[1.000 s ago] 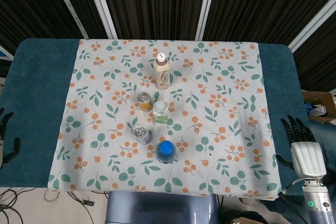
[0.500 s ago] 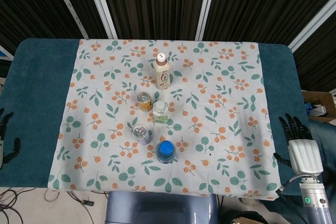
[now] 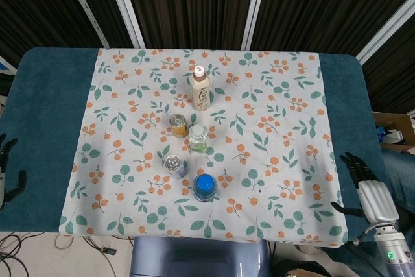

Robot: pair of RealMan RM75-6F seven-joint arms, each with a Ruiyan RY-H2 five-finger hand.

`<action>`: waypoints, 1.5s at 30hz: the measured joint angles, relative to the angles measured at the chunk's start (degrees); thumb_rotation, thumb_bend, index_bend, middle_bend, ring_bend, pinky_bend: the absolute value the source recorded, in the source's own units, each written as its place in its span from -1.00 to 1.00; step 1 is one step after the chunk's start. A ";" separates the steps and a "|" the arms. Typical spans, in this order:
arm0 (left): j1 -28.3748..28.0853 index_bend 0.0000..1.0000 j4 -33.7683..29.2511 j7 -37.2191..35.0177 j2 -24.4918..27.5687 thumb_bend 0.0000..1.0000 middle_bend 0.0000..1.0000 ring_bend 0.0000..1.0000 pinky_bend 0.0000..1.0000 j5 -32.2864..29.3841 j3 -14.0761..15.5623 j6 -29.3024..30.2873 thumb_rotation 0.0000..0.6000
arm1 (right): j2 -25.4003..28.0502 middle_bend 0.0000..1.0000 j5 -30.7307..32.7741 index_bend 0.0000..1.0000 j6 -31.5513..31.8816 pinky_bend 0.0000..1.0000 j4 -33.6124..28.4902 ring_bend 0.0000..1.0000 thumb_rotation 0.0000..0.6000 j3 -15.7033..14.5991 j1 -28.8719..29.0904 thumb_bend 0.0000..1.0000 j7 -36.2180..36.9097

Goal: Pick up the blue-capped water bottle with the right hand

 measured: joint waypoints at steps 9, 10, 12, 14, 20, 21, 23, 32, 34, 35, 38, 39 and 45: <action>-0.14 -0.76 0.19 -0.15 -0.03 -0.05 -1.00 -0.93 -1.00 0.11 0.13 -0.34 1.00 | -0.86 -0.93 -6.46 -1.00 -6.86 -0.64 2.07 -0.98 1.00 -1.80 7.85 -0.66 19.76; -0.14 -0.77 0.14 -0.13 -0.02 -0.05 -1.00 -0.93 -1.00 0.09 0.12 -0.35 1.00 | -1.19 -0.93 -7.18 -1.00 -7.60 -0.64 1.81 -0.98 1.00 -1.87 9.14 -0.66 21.83; -0.15 -0.77 0.02 -0.08 0.02 -0.05 -1.00 -0.93 -1.00 0.00 0.11 -0.39 1.00 | -1.83 -0.93 -8.17 -1.00 -8.67 -0.64 1.46 -0.98 1.00 -1.96 10.65 -0.66 24.80; -0.15 -0.77 -0.09 -0.01 0.05 -0.05 -1.00 -0.93 -1.00 -0.07 0.10 -0.41 1.00 | -2.80 -0.93 -9.26 -1.00 -10.11 -0.64 0.96 -0.98 1.00 -2.11 12.62 -0.66 27.36; -0.14 -0.77 -0.20 0.10 0.11 -0.05 -1.00 -0.93 -1.00 -0.26 0.11 -0.47 1.00 | -5.75 -0.92 -10.21 -1.00 -13.99 -0.64 -1.53 -0.98 1.00 -2.01 17.01 -0.66 28.52; -0.13 -0.77 -0.17 0.08 0.11 -0.05 -1.00 -0.93 -1.00 -0.32 0.10 -0.49 1.00 | -6.08 -0.92 -10.13 -1.00 -14.36 -0.64 -2.04 -0.98 1.00 -1.97 17.42 -0.66 28.52; -0.13 -0.77 -0.09 0.04 0.10 -0.05 -1.00 -0.93 -1.00 -0.41 0.09 -0.54 1.00 | -6.88 -0.92 -9.92 -1.00 -15.33 -0.64 -3.19 -0.98 1.00 -1.93 18.35 -0.67 28.51; -0.19 -0.77 -0.12 0.15 0.06 -0.05 -1.00 -0.93 -1.00 -0.53 0.02 -0.57 1.00 | -10.86 -0.91 -6.63 -1.00 -18.60 -0.64 -4.60 -0.98 1.00 -0.92 20.98 -0.67 25.05; -0.25 -0.77 -0.12 0.29 0.04 -0.05 -1.00 -0.93 -1.00 -0.55 0.02 -0.65 1.00 | -11.63 -0.89 -5.54 -1.00 -19.17 -0.64 -4.98 -0.98 1.00 -0.61 21.25 -0.67 23.38; -0.29 -0.77 -0.11 0.40 0.03 -0.05 -1.00 -0.93 -1.00 -0.54 0.04 -0.69 1.00 | -11.97 -0.87 -4.99 -1.00 -19.42 -0.64 -5.21 -0.98 1.00 -0.46 21.36 -0.67 22.61; -0.38 -0.77 -0.18 0.65 0.00 -0.05 -1.00 -0.93 -1.00 -0.54 0.09 -0.83 1.00 | -13.29 -0.80 -2.84 -0.92 -20.37 -0.63 -6.05 -0.93 1.00 0.20 21.83 -0.67 20.14; -0.40 -0.77 -0.23 0.69 0.01 -0.05 -1.00 -0.93 -1.00 -0.57 0.07 -0.85 1.00 | -13.72 -0.78 -2.22 -0.87 -20.72 -0.63 -6.26 -0.89 1.00 0.44 22.03 -0.67 19.49; -0.45 -0.77 -0.25 0.72 0.02 -0.05 -1.00 -0.93 -1.00 -0.73 0.07 -0.98 1.00 | -15.97 -0.71 0.59 -0.79 -22.19 -0.64 -6.67 -0.82 1.00 1.78 23.20 -0.67 15.88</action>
